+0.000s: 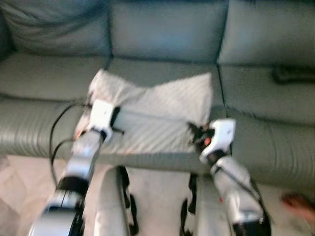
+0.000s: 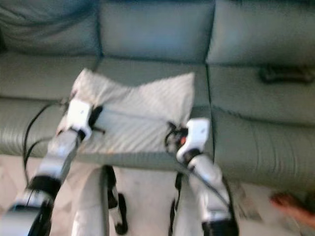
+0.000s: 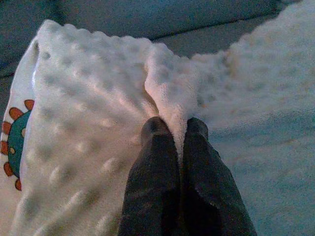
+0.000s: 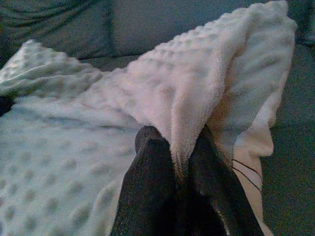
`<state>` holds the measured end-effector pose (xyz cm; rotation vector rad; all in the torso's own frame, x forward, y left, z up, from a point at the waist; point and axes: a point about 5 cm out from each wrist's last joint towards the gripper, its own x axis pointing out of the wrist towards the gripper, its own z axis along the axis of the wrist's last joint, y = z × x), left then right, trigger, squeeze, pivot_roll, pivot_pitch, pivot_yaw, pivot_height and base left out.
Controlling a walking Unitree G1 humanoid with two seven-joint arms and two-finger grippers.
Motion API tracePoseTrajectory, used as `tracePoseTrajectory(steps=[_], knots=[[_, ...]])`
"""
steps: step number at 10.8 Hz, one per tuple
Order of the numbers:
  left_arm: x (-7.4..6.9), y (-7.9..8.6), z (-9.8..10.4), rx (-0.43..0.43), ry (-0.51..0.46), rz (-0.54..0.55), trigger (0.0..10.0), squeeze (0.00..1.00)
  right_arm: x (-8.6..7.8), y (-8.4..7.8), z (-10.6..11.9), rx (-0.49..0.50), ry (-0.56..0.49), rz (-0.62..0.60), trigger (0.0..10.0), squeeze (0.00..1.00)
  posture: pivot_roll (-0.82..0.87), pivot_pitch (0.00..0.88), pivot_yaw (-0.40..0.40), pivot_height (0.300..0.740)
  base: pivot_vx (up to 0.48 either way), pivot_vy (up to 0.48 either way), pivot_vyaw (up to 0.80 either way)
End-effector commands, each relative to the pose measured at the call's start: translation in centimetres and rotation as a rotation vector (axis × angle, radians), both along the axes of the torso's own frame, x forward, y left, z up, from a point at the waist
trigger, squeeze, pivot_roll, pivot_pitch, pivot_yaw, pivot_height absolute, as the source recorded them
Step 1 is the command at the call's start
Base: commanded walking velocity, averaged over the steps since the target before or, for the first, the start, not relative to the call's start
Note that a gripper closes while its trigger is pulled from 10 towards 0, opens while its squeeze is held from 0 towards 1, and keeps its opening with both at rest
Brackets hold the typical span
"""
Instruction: Move the pillow to the sofa
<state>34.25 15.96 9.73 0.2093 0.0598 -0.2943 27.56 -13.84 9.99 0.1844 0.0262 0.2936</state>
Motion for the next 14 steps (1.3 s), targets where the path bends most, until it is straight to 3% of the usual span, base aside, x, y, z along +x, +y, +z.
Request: tracePoseTrajectory(steps=[1,4,6,9,12,13,14], knots=[[0.4,-0.3,-0.1,0.040,0.001,-0.023,10.0,0.00,0.6,-1.2,0.0,0.002,0.012,-0.058,10.0,0.00,-0.07,0.305,0.031,0.586,0.000,0.000,0.00],[2.8,-2.0,1.8,0.123,-0.019,-0.058,10.0,0.00,3.8,-4.6,0.5,0.010,0.056,-0.182,10.0,0.00,-0.08,0.392,0.044,0.586,0.000,0.000,0.00],[4.1,-1.5,3.5,0.151,-0.039,0.003,10.0,0.00,5.4,-5.1,1.3,0.025,0.059,-0.190,10.0,0.00,-0.09,0.407,0.046,0.586,0.000,0.000,0.00],[5.5,-1.2,6.4,0.285,-0.118,0.012,10.0,0.00,8.0,-3.3,2.9,0.116,0.036,-0.124,10.0,0.00,-0.09,0.412,0.045,0.586,0.000,0.000,0.00],[5.9,0.0,7.4,0.351,-0.122,0.012,10.0,0.00,8.6,-0.4,3.3,0.142,0.023,-0.043,10.0,0.00,-0.09,0.410,0.038,0.586,0.000,0.000,0.00],[5.8,0.1,6.9,0.365,-0.107,-0.003,10.0,0.00,8.3,-0.5,2.6,0.136,0.043,-0.050,10.0,0.00,-0.09,0.412,0.033,0.586,0.000,0.000,0.00],[5.6,0.1,6.6,0.365,-0.096,-0.014,10.0,0.94,8.2,-0.7,2.4,0.137,0.050,-0.057,10.0,1.00,-0.10,0.412,0.030,0.586,0.000,0.000,0.00]])
